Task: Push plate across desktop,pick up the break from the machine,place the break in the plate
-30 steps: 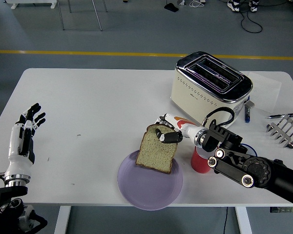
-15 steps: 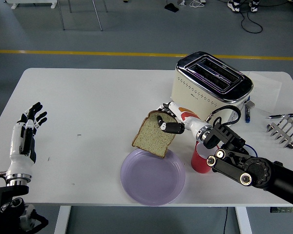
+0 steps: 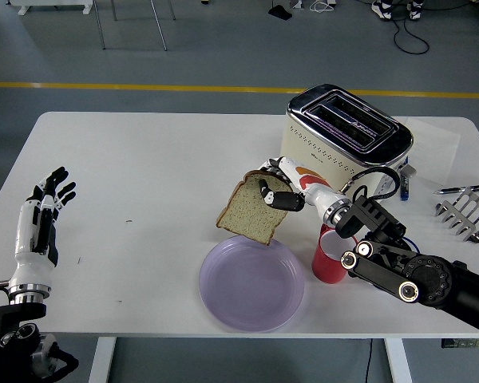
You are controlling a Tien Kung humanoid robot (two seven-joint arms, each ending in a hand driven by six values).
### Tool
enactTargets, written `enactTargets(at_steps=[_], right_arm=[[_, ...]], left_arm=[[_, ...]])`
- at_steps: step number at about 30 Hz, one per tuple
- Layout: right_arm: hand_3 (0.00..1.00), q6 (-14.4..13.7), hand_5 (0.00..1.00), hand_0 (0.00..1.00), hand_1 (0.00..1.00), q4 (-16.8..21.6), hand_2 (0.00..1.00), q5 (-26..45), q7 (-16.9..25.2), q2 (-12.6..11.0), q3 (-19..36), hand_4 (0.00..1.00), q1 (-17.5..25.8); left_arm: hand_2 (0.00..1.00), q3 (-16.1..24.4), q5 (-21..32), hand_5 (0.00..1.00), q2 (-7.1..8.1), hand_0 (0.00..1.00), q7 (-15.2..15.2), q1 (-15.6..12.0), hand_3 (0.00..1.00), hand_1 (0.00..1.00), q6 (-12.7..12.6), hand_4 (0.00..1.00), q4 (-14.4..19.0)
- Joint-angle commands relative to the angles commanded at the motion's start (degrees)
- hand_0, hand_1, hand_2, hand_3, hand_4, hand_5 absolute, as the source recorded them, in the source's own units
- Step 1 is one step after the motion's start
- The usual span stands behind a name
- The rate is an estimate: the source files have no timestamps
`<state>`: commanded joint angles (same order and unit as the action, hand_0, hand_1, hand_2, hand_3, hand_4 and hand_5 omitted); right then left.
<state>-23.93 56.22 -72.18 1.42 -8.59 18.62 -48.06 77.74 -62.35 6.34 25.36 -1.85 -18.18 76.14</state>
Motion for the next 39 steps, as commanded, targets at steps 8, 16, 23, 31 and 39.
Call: enactTargets(at_steps=[8,16,23,31,39], right_arm=[[0.45,9.2,0.093,0.249,0.322,8.9,0.373,1.3,-9.9,-2.8,4.3,0.389,-0.3],[0.451,19.3,0.091,0.245,0.316,12.3,0.368,2.6,-15.1,-3.5,5.6,0.398,-0.9],[0.487,26.2,0.173,0.308,0.387,8.4,0.421,0.6,-12.4,-1.9,-0.8,0.299,-1.0],[0.562,23.1,0.244,0.45,0.525,-1.2,0.533,-2.4,-5.2,3.0,-3.6,0.356,-0.2],[0.721,20.1,0.278,0.593,0.646,-6.5,0.633,-6.4,-0.4,4.4,-4.2,0.55,0.0]], left_arm=[[0.885,0.4,-0.1,0.936,-0.04,0.781,0.0,0.3,0.838,0.813,0.0,0.507,0.2],[0.885,0.8,-0.1,0.936,-0.02,0.781,0.0,0.4,0.838,0.813,0.0,0.507,0.1],[0.885,0.8,0.0,0.936,-0.05,0.78,0.0,0.4,0.837,0.813,0.0,0.509,0.0],[0.885,0.5,0.0,0.934,-0.4,0.78,0.0,0.4,0.837,0.813,0.0,0.508,0.0],[0.885,0.9,0.0,0.935,-0.4,0.78,0.0,0.6,0.837,0.813,0.0,0.509,0.1]])
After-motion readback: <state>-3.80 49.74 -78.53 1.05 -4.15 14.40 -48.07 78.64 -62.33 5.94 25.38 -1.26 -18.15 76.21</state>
